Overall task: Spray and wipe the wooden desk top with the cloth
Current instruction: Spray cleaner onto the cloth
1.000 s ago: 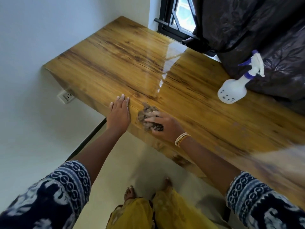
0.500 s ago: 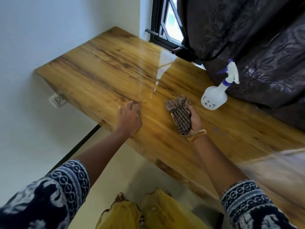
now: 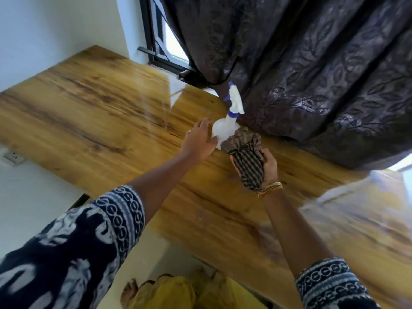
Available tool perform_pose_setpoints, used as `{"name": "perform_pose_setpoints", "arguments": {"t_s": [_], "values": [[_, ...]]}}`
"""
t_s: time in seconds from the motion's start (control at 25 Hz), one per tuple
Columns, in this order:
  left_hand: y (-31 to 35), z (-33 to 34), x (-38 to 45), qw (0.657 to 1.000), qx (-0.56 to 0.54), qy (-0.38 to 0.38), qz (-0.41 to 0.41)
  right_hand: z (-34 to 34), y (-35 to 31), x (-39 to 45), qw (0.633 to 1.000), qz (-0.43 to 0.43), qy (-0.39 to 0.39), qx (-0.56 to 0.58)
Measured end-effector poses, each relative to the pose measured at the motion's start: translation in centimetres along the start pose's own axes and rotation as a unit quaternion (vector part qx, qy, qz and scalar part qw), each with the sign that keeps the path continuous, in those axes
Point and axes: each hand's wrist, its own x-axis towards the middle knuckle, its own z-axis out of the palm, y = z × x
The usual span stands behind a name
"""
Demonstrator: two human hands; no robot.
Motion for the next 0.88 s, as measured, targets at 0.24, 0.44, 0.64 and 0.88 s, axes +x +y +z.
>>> {"name": "perform_pose_setpoints", "arguments": {"t_s": [0.24,0.44,0.64,0.88], "values": [[4.5,1.9,5.9,0.979,-0.174,0.095,-0.05,-1.9,-3.7,1.1,0.998,-0.007,0.004,0.056],[4.7,2.6,8.0,0.973,-0.196,0.118,-0.019,-1.6,-5.4,2.6,0.998,-0.019,0.003,0.065],[4.5,0.9,6.6,0.963,-0.216,0.158,-0.024,-1.0,-5.4,3.6,0.996,-0.008,0.003,0.093],[0.8,-5.3,2.4,0.901,-0.388,-0.174,-0.087,3.5,-2.4,6.0,0.999,0.003,0.016,0.033]]}}
